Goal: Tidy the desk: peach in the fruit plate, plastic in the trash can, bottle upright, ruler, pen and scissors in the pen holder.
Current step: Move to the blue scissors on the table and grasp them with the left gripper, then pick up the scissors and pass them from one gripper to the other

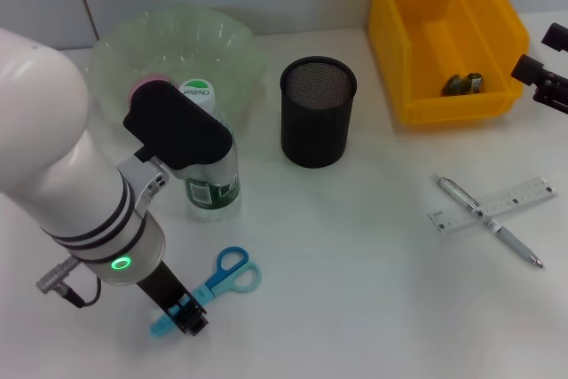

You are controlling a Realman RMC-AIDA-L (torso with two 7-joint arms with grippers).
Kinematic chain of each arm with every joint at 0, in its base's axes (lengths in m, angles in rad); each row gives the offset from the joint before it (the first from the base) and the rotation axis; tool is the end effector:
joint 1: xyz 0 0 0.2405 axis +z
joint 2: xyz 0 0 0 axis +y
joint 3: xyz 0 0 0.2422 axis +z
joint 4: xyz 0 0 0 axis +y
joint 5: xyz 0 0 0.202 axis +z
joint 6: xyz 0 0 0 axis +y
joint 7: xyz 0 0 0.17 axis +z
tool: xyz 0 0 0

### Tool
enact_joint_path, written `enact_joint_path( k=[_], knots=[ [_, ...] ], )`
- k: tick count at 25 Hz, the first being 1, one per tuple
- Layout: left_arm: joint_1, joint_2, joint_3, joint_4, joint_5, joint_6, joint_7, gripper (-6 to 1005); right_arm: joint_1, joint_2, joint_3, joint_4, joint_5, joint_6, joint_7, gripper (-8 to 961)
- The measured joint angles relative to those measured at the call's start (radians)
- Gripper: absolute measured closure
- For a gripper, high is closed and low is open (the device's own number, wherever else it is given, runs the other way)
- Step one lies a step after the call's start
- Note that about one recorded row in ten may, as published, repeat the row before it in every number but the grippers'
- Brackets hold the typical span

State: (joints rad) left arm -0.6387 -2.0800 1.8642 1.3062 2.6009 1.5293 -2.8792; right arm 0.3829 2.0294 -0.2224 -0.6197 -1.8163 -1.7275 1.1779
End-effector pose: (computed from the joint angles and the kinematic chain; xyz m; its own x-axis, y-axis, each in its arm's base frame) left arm -0.1770 0.2951 -0.0871 0.6444 0.6116 -0.4589 0.4624 -0.7897 -0.4031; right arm 0.2877 0.3035 0.0874 0.6058 -0.0552 -0.7937 -0.6051 -0.6797 -0.4145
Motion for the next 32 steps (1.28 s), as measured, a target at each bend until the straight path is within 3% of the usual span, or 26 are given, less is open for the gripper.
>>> enact_joint_path(
  k=[9, 16, 24, 32],
  knots=[
    [-0.009, 0.000, 0.042, -0.007, 0.011, 0.000, 0.001, 592, 0.001, 0.000, 0.000, 0.000, 0.000, 0.000, 0.000, 173],
    [-0.014, 0.000, 0.041, -0.012, 0.010, 0.005, 0.002, 763, 0.001, 0.000, 0.000, 0.000, 0.000, 0.000, 0.000, 178],
    [-0.008, 0.001, 0.030, 0.028, 0.016, 0.017, 0.002, 790, -0.003, 0.001, 0.002, 0.000, 0.013, 0.001, 0.001, 184],
    [0.015, 0.005, 0.006, 0.119, 0.025, 0.034, 0.001, 786, -0.025, 0.004, 0.003, 0.033, 0.130, 0.003, 0.010, 190]
  ],
)
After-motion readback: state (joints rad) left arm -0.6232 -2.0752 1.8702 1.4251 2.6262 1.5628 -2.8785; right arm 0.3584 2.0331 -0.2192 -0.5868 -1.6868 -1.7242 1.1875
